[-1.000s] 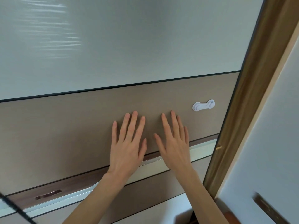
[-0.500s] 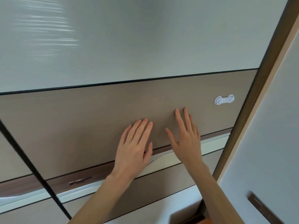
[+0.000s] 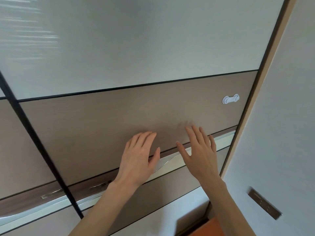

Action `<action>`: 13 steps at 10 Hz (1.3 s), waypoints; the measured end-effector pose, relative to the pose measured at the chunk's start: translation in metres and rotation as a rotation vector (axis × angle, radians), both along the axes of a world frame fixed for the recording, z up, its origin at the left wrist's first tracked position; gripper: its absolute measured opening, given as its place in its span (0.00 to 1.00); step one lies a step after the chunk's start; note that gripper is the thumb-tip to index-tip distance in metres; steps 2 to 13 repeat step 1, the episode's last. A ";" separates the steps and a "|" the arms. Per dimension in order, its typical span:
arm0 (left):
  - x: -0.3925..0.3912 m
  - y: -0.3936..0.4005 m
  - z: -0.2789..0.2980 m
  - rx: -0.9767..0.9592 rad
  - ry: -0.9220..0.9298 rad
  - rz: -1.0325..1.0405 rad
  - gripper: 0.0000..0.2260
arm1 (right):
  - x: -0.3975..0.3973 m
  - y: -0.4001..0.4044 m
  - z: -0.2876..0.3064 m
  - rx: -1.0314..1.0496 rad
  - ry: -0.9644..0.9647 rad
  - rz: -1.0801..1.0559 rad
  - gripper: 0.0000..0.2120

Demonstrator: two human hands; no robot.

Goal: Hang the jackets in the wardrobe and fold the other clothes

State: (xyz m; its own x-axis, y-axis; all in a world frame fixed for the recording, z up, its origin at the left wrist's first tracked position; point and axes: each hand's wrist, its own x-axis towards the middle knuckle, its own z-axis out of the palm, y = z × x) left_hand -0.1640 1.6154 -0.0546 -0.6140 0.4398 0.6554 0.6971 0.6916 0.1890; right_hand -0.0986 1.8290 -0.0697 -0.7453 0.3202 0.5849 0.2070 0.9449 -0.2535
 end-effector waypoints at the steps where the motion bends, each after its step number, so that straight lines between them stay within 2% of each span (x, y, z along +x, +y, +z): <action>1: 0.007 -0.013 0.005 0.020 -0.063 -0.011 0.24 | 0.020 -0.017 0.006 0.005 -0.046 -0.050 0.32; 13: 0.007 -0.013 0.005 0.020 -0.063 -0.011 0.24 | 0.020 -0.017 0.006 0.005 -0.046 -0.050 0.32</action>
